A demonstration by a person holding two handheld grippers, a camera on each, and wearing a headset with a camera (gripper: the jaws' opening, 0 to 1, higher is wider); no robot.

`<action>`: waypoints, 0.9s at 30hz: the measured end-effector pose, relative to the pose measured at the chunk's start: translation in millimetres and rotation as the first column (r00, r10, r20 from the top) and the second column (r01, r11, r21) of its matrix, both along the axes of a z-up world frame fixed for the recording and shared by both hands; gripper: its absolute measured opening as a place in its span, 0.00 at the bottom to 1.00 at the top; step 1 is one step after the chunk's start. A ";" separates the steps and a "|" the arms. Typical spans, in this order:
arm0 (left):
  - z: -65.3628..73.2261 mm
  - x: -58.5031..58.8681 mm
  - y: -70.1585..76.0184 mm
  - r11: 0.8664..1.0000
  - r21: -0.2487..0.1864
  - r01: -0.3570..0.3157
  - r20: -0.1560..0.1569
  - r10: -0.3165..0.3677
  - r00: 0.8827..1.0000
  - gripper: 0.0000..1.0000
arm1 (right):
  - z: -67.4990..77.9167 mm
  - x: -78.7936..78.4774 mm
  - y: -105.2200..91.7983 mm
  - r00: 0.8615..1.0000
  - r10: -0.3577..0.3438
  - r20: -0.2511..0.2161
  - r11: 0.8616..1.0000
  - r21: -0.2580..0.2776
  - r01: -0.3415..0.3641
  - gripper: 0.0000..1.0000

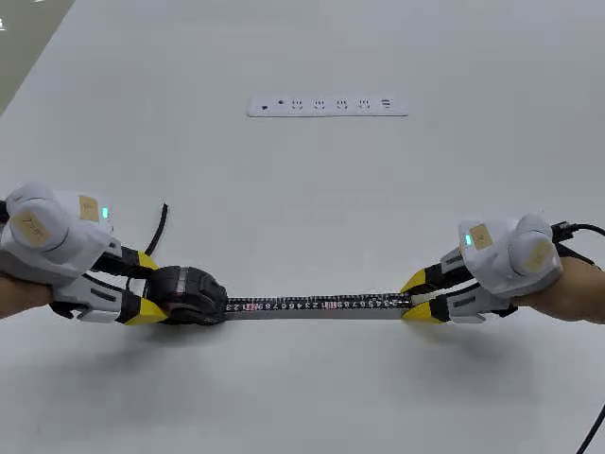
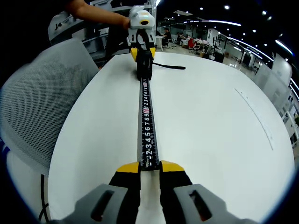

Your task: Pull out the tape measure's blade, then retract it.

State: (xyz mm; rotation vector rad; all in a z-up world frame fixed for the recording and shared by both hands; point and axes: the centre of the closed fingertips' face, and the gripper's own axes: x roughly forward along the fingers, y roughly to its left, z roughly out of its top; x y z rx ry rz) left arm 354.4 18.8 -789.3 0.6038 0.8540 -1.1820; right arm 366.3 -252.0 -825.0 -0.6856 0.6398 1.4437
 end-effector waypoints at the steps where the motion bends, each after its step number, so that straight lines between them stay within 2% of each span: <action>1: -0.1 -0.2 0.2 1.000 0.003 0.002 0.000 -0.002 1.000 0.28 | 0.1 -1.4 0.1 1.000 0.003 -0.005 1.000 -0.004 -0.003 0.13; 20: -0.7 1.2 0.1 1.000 0.005 0.000 -0.004 0.000 1.000 0.28 | 0.5 2.5 -0.4 1.000 0.006 0.013 0.999 -0.037 -0.006 0.15; 27: -0.7 1.2 1.2 1.000 -0.004 -0.018 -0.007 0.018 1.000 0.29 | 1.2 4.4 -2.3 1.000 -0.011 0.011 0.999 -0.031 0.011 0.18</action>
